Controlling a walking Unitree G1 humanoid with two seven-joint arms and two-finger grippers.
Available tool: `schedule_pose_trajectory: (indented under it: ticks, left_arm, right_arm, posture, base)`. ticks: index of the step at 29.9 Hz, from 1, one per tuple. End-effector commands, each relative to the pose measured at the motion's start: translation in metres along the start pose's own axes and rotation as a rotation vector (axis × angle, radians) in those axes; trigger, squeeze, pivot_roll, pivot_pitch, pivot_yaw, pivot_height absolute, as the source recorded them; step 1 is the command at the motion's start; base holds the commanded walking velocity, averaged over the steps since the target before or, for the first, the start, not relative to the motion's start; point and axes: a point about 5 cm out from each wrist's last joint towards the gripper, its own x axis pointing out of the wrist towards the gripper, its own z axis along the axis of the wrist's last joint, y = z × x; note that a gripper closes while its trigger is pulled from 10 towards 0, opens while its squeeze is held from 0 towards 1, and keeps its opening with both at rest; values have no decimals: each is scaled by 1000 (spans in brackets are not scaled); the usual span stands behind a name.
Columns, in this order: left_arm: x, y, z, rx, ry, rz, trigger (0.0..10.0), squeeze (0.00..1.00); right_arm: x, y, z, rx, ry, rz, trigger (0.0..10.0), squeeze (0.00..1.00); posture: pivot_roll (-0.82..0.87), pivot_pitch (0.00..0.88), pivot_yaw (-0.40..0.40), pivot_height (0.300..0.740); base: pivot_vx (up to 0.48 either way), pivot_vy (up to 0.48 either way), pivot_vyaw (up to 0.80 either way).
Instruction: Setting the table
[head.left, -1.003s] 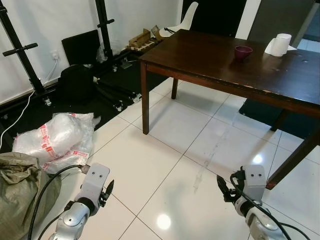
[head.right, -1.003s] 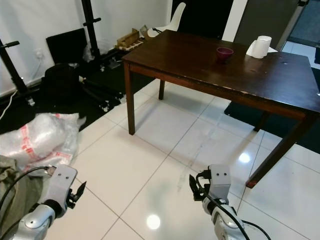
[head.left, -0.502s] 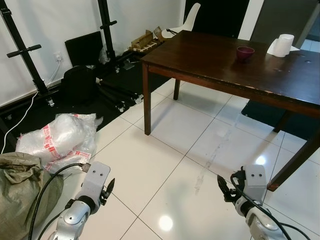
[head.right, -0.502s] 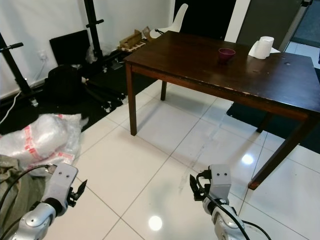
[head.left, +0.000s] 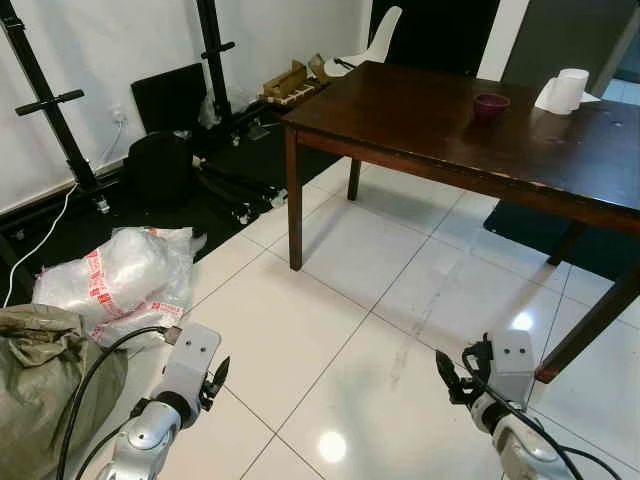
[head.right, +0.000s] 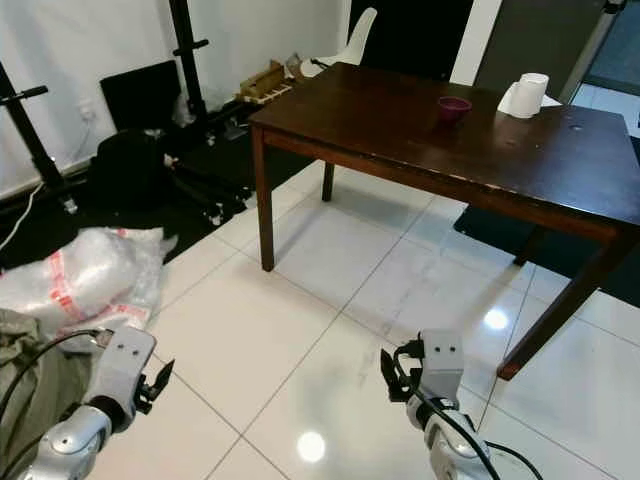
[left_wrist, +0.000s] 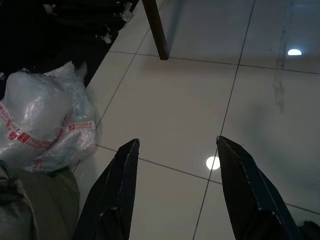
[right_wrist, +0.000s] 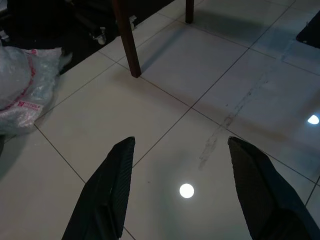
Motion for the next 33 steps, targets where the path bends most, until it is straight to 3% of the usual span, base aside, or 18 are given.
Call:
schedule_pose_trajectory:
  ticks: [1,19,25,33]
  left_arm:
    - [-2,-1,-6,-13,21,-8,10000,0]
    - [-2,-1,-6,-6,23,-6,10000,0]
    - [-14,8,-13,-26,37,63,10000,0]
    - [-23,13,-21,-33,57,95,10000,0]
  right_arm:
    - [-4,-2,-6,11,14,-15,10000,0]
    - [-3,-1,-6,13,14,-13,10000,0]
    - [7,8,-5,3,33,46,10000,0]
    - [16,17,1,2,26,76,10000,0]
  posture:
    - [-70,0,82,740]
    - [-61,0,70,740]
    - [2,3,23,740]
    - [17,2,20,740]
  base:
    - [0,0,0]
    - [0,0,0]
    - [0,0,0]
    - [0,0,0]
